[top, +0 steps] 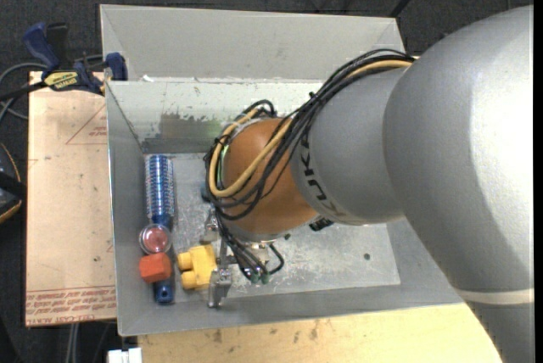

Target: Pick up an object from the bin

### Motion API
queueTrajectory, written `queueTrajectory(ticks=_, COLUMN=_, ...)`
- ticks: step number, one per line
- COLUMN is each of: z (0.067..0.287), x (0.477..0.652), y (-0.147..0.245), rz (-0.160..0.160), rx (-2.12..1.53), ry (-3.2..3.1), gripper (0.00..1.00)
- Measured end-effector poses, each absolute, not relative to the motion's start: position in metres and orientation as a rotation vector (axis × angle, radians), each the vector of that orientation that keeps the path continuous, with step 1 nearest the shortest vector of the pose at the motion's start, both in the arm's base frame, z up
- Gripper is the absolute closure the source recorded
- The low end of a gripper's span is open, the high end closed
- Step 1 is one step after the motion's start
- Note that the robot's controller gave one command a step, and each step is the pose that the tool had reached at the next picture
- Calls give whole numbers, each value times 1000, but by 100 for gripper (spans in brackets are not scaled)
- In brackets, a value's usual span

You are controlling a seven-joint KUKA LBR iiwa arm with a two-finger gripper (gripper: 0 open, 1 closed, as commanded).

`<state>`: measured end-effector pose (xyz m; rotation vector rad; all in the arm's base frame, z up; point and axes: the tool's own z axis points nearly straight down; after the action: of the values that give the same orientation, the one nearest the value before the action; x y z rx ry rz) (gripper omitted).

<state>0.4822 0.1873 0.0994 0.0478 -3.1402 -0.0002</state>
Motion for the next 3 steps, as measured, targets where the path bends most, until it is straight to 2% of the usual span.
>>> queueTrajectory(ticks=1, z=76, x=489, y=188, rz=-10, rx=201, ry=-3152, gripper=0)
queueTrajectory(ticks=2, z=78, x=491, y=189, rz=-5, rx=196, ry=-3142, gripper=0)
queueTrajectory(ticks=3, z=79, x=493, y=190, rz=-9, rx=197, ry=-3147, gripper=100)
